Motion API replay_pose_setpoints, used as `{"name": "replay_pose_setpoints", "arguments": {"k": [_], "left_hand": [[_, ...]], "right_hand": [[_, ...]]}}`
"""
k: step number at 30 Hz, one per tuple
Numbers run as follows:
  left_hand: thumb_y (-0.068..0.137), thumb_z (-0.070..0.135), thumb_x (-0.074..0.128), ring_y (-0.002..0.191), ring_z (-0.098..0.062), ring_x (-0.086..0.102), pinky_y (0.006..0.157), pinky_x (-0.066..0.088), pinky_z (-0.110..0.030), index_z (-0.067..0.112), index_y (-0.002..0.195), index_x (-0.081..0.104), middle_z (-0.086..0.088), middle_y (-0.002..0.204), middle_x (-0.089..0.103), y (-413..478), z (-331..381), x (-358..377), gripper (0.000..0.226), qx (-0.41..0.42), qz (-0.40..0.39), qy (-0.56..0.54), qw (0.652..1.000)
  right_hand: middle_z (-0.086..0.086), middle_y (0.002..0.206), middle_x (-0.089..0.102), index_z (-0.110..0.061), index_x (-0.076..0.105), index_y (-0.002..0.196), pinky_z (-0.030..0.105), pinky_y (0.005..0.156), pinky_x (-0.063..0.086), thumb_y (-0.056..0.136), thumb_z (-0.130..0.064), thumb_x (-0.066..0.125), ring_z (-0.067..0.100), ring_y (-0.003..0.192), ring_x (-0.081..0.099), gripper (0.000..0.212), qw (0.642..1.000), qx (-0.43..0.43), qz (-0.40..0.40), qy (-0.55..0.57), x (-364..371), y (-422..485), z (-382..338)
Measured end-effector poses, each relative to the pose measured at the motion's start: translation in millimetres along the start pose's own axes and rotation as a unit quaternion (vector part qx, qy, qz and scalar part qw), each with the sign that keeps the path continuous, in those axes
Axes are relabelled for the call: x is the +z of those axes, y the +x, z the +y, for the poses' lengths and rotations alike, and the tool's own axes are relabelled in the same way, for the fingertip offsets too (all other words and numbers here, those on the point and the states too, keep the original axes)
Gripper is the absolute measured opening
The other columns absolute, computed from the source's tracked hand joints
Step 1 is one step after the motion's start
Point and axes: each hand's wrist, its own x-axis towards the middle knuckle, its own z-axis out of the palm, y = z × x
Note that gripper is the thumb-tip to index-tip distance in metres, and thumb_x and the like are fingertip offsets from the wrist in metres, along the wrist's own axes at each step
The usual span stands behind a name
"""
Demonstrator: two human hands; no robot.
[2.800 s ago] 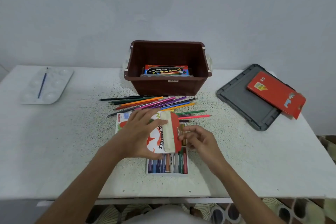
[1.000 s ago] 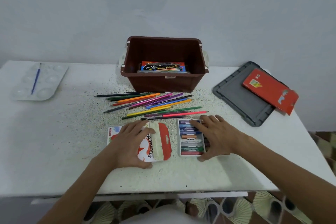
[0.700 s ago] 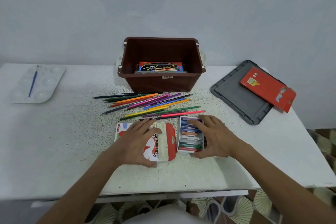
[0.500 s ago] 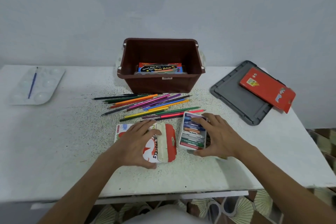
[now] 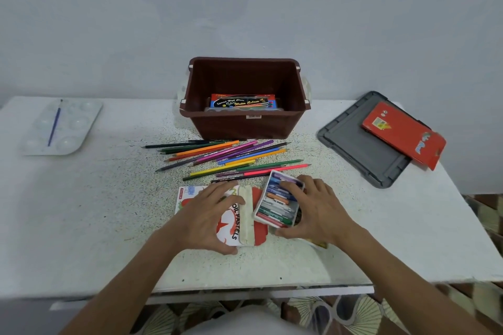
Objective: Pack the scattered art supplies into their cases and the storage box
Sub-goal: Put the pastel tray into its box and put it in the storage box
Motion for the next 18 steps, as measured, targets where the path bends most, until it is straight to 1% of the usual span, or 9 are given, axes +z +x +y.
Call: {"name": "replay_pose_setpoints", "arguments": {"k": [3, 9, 12, 14, 16, 18], "left_hand": [[0.058, 0.085, 0.064, 0.147, -0.016, 0.011, 0.110, 0.014, -0.031, 0.034, 0.142, 0.035, 0.005, 0.161, 0.014, 0, 0, 0, 0.102, -0.002, 0.002, 0.000, 1.000], [0.058, 0.084, 0.065, 0.147, -0.014, 0.008, 0.110, 0.012, -0.030, 0.033, 0.141, 0.035, 0.005, 0.161, 0.013, -3, 1, 1, 0.102, -0.006, 0.009, -0.007, 1.000], [0.057, 0.085, 0.065, 0.147, -0.015, 0.009, 0.110, 0.013, -0.030, 0.033, 0.141, 0.036, 0.005, 0.161, 0.014, -2, 2, 3, 0.103, -0.005, 0.013, -0.004, 1.000], [0.057, 0.086, 0.064, 0.147, -0.015, 0.010, 0.111, 0.013, -0.031, 0.033, 0.140, 0.037, 0.004, 0.161, 0.015, -1, 2, 4, 0.102, -0.001, 0.015, -0.001, 1.000], [0.057, 0.087, 0.063, 0.147, -0.014, 0.008, 0.112, 0.011, -0.030, 0.034, 0.141, 0.035, 0.005, 0.161, 0.012, 0, 3, 4, 0.102, -0.003, 0.010, 0.000, 1.000], [0.058, 0.087, 0.062, 0.147, -0.012, 0.005, 0.112, 0.010, -0.029, 0.035, 0.141, 0.033, 0.007, 0.161, 0.010, 2, 5, 2, 0.102, -0.004, 0.008, -0.003, 1.000]], "right_hand": [[0.002, 0.143, 0.033, -0.038, 0.023, 0.147, 0.040, 0.110, 0.030, 0.061, -0.097, 0.042, 0.024, 0.124, 0.036, 0.105, 1.000, 0.004, 0.000, 0.007, -1, -1, 1], [0.002, 0.144, 0.033, -0.037, 0.023, 0.149, 0.042, 0.110, 0.032, 0.060, -0.097, 0.043, 0.023, 0.124, 0.035, 0.108, 1.000, 0.011, -0.009, 0.019, -3, -2, 10], [0.002, 0.144, 0.033, -0.038, 0.023, 0.147, 0.042, 0.110, 0.030, 0.060, -0.097, 0.041, 0.023, 0.125, 0.035, 0.107, 1.000, -0.005, -0.007, 0.012, -1, -5, 4], [0.004, 0.145, 0.033, -0.037, 0.025, 0.147, 0.044, 0.111, 0.029, 0.061, -0.096, 0.043, 0.027, 0.127, 0.035, 0.106, 1.000, -0.018, -0.004, -0.002, 2, -7, 1], [0.007, 0.147, 0.033, -0.036, 0.026, 0.148, 0.047, 0.112, 0.028, 0.062, -0.096, 0.043, 0.030, 0.129, 0.036, 0.106, 1.000, -0.027, -0.006, -0.005, 4, -9, -3], [0.007, 0.149, 0.031, -0.036, 0.025, 0.148, 0.047, 0.114, 0.026, 0.062, -0.096, 0.042, 0.030, 0.130, 0.035, 0.106, 0.999, -0.040, -0.013, -0.009, 5, -12, -8]]}}
